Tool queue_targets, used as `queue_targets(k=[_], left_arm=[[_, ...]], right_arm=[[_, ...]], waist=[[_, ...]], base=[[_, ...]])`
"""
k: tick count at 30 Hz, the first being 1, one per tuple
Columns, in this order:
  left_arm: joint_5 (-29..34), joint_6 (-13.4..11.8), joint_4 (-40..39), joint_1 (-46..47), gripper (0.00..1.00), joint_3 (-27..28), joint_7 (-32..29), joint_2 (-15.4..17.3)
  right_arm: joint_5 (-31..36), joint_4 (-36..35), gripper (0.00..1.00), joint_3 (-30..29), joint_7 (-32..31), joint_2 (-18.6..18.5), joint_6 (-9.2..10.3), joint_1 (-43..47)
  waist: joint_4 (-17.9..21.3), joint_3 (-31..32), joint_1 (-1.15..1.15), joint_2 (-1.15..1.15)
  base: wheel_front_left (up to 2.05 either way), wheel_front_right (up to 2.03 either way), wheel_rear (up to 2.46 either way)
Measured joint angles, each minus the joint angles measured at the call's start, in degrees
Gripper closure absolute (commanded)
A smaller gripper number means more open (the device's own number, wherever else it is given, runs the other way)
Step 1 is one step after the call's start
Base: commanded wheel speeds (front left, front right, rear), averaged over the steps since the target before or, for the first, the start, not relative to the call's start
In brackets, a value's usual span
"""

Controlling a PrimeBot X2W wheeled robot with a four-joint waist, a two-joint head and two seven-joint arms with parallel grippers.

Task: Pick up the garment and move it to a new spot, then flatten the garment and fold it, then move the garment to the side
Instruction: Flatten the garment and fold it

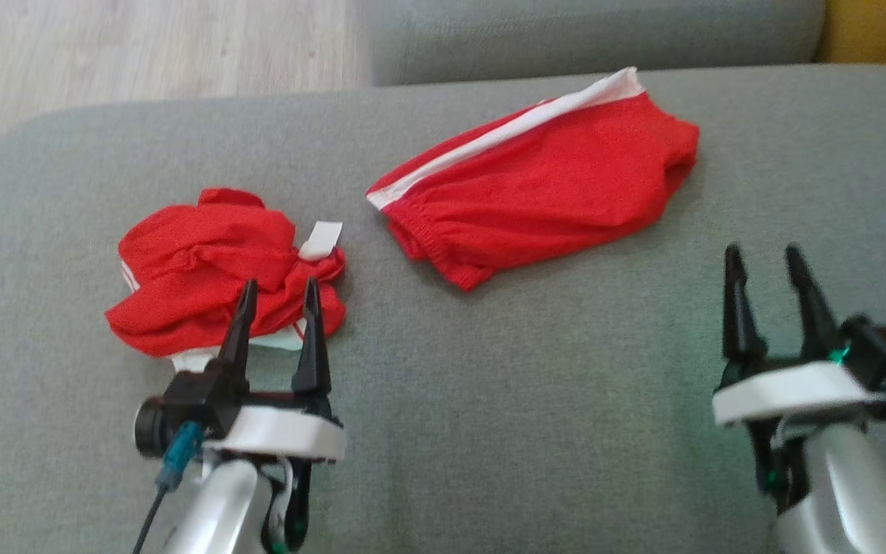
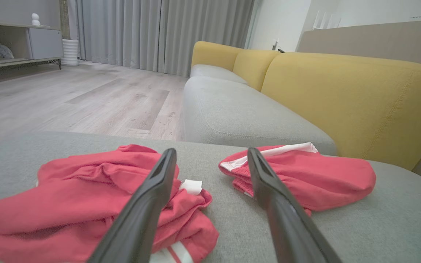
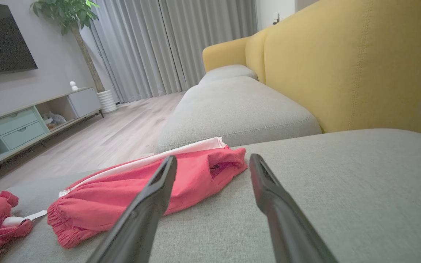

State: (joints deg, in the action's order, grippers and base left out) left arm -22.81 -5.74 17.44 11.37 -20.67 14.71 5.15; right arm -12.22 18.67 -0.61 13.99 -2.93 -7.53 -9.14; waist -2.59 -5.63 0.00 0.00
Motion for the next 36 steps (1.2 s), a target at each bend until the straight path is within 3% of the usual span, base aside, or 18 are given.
queue_targets(k=[5, 10, 17, 25, 30, 34, 36], left_arm=[[1.64, 1.35, 0.07, 2.79, 0.00, 0.67, 0.00, -0.80], [2.41, 2.70, 0.08, 4.82, 0.00, 0.80, 0.00, -1.79], [2.80, 3.77, 0.05, 7.97, 0.00, 0.49, 0.00, -2.27], [1.89, 3.76, -0.33, 10.79, 0.00, -1.72, 0.00, -2.54], [0.71, 3.22, -1.02, 12.12, 0.00, -3.30, 0.00, -2.71], [0.51, 2.65, -1.12, 12.35, 0.00, -3.45, 0.00, -2.74], [0.52, 2.56, -1.12, 12.52, 0.00, -3.42, 0.00, -2.74]], right_arm=[[3.08, -0.69, 0.00, -2.50, -2.98, 0.02, 0.00, -5.47], [6.59, 2.07, 0.00, -6.73, -10.06, -0.02, 0.00, -14.34], [9.55, 13.56, 0.00, -14.52, -19.74, -1.65, 0.00, -26.67], [15.79, 26.85, 0.00, -23.19, -24.16, -6.41, 0.00, -37.74], [19.06, 33.11, 0.00, -23.58, -25.17, -7.70, 0.00, -40.91], [19.27, 37.56, 0.00, -20.56, -26.27, -9.23, 0.00, -45.03], [18.75, 38.85, 1.00, -19.37, -26.26, -9.58, 0.00, -45.80]], waist=[[-1.18, -2.82, 0.01, 0.00], [-2.86, -6.14, 0.01, 0.00], [-6.13, -10.65, 0.02, 0.00], [-10.26, -15.56, 0.01, 0.00], [-12.23, -18.09, 0.01, 0.00], [-12.86, -19.25, 0.00, 0.00], [-12.60, -19.28, 0.00, 0.00]], base=[[0.00, 0.00, 0.00], [0.00, 0.00, 0.00], [0.00, 0.00, 0.00], [0.00, 0.00, 0.00], [0.00, 0.00, 0.00], [0.00, 0.00, 0.00], [0.00, 0.00, 0.00]])
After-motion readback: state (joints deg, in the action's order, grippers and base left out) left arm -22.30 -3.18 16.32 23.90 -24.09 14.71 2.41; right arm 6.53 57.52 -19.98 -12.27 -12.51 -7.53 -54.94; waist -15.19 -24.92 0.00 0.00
